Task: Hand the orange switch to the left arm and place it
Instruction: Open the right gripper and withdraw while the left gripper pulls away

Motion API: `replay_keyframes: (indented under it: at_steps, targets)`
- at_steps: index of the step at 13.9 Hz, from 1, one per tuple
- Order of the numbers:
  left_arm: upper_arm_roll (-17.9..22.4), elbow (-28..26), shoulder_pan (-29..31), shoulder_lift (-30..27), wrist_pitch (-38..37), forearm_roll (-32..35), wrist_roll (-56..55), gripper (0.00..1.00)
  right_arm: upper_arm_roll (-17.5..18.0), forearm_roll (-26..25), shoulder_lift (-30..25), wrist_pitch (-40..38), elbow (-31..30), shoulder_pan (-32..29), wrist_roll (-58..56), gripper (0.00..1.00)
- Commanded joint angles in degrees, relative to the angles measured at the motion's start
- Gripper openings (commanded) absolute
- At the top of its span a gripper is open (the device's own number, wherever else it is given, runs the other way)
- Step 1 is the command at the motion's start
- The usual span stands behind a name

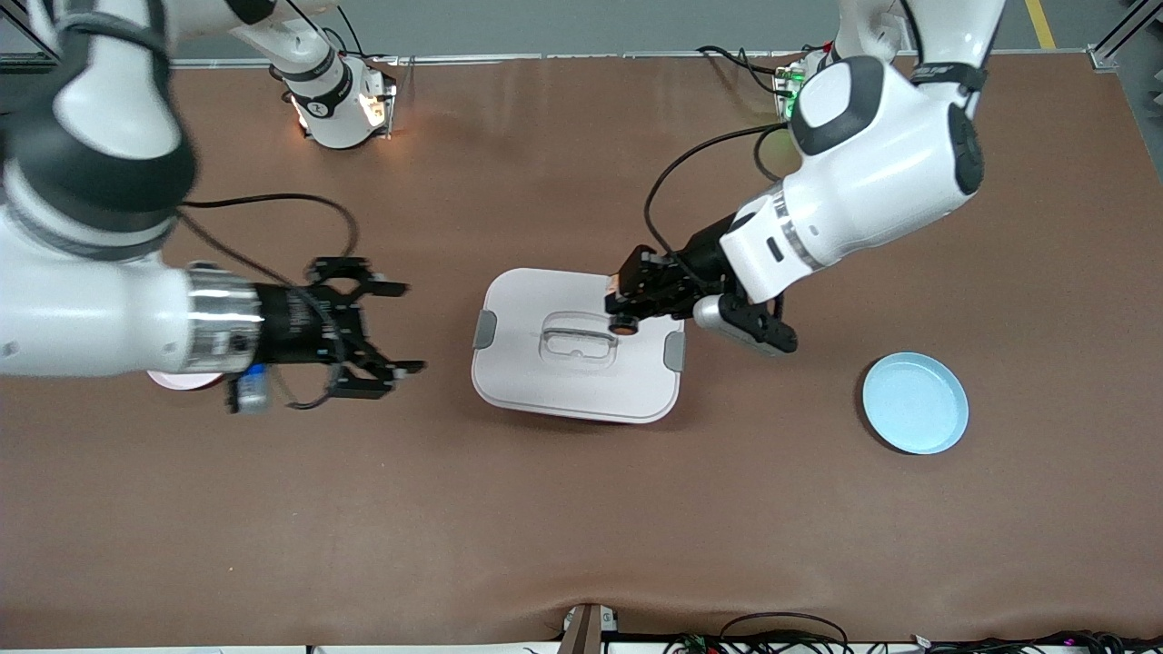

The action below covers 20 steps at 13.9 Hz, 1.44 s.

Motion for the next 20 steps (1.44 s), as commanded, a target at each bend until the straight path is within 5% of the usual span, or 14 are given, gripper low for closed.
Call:
replay_keyframes:
  at_steps: [1,7,14,20]
  targets:
    - [0.2,-1.1,1.5,-4.4,-7.5,7.2,-1.3,0.00,1.2,-0.4,-0.4,-6.3,0.0,-5.9,-10.3,1.00]
    - [0.3,-0.6,6.8,-10.0,-21.1,18.3,-1.7,0.00,1.2,-19.2,-1.1,-16.6,0.2,-12.7,-42.2,1.00]
    - [0.5,-0.3,10.6,-15.8,-33.6,31.3,-1.1,0.00,1.2,-39.2,-2.0,-16.9,0.3,-14.5,-78.6,1.00]
    - [0.6,-0.7,15.6,-16.7,-36.2,32.0,-2.4,0.00,1.2,-45.1,-1.9,-14.2,0.2,-14.2,-88.3,1.00]
